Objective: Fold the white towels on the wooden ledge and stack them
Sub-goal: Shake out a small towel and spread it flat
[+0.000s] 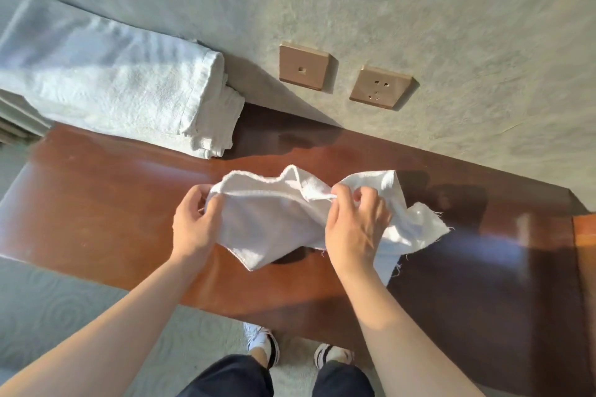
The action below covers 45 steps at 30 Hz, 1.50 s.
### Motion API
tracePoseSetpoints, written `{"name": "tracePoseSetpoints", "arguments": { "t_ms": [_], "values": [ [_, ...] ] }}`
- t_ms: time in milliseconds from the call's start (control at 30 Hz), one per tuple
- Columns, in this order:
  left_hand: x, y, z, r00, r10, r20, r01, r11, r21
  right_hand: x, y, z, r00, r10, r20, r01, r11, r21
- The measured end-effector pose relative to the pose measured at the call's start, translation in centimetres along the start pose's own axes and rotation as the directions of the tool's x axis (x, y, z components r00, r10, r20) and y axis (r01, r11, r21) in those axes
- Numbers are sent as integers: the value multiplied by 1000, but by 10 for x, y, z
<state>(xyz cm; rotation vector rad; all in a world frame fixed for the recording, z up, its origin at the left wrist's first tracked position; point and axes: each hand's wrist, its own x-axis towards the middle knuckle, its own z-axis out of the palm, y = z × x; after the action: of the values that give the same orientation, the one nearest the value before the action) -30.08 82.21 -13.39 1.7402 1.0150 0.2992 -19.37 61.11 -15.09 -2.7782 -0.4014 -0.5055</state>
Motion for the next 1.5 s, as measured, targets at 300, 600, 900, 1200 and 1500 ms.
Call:
{"name": "tracePoseSetpoints", "arguments": {
  "t_ms": [300,600,900,1200,1500],
  "values": [
    [40,-58,-45,974,-160,-162,178,979,102,92,-95,31,943,-51,328,-104,892,439],
    [19,-84,-33,952,244,184,-301,640,707,14,-95,69,828,-175,533,112,983,148],
    [40,-77,56,712,149,686,-667,448,595,-43,-51,74,934,187,304,-210,977,43],
    [-25,-78,97,678,174,714,-709,410,573,-79,46,61,871,191,453,-175,981,-78],
    [-69,-64,159,652,332,682,-755,369,542,-78,161,-2,840,289,460,-196,951,-239]
  ]
}}
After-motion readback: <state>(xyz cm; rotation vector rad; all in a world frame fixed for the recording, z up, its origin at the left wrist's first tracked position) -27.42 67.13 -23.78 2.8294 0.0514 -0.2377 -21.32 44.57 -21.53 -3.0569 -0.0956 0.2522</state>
